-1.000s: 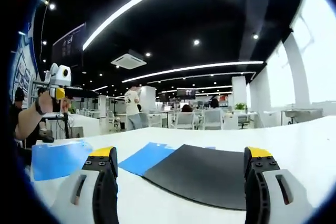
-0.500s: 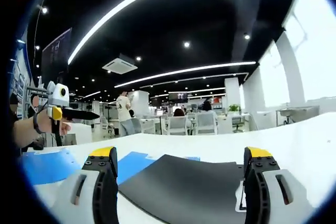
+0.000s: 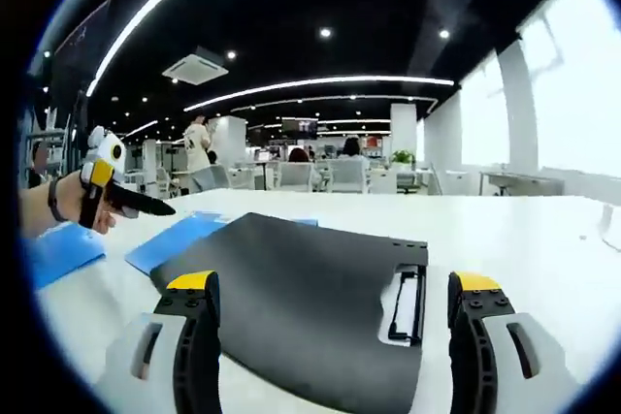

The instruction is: Organize the scattered folders on the table and sort them into different groups

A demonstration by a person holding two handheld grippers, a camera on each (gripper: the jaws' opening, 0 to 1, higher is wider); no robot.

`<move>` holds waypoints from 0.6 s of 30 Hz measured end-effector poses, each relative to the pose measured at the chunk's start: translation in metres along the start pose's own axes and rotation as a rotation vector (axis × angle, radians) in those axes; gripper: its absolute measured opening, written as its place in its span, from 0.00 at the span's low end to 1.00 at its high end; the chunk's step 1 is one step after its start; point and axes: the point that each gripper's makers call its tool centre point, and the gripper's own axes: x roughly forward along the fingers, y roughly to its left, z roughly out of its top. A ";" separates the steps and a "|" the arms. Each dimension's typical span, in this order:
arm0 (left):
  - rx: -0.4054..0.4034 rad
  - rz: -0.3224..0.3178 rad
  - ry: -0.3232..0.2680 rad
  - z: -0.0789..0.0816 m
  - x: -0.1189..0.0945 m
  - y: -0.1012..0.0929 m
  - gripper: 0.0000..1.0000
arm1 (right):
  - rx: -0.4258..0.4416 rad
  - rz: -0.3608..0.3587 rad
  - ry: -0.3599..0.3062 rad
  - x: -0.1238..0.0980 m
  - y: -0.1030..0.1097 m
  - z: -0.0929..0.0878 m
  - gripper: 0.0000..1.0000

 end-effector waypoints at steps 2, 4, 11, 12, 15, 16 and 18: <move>-0.066 -0.003 0.013 -0.007 0.006 0.006 0.97 | 0.052 -0.005 -0.011 0.001 -0.007 -0.002 0.96; -0.126 -0.001 0.051 -0.016 0.010 0.011 0.97 | 0.068 -0.026 -0.009 0.004 -0.015 -0.006 0.97; -0.276 -0.016 0.151 -0.036 0.022 0.025 0.73 | 0.062 -0.056 0.087 0.014 -0.033 -0.036 0.95; -0.305 -0.035 0.166 -0.038 0.022 0.026 0.69 | 0.088 -0.023 0.112 0.015 -0.026 -0.041 0.94; -0.391 -0.094 0.193 -0.043 0.023 0.025 0.61 | 0.167 0.073 0.188 0.015 -0.007 -0.055 0.86; -0.395 -0.092 0.176 -0.041 0.024 0.028 0.61 | 0.083 0.040 0.152 0.018 -0.017 -0.049 0.86; -0.391 -0.105 0.189 -0.045 0.027 0.023 0.61 | 0.126 0.047 0.167 0.018 -0.016 -0.053 0.86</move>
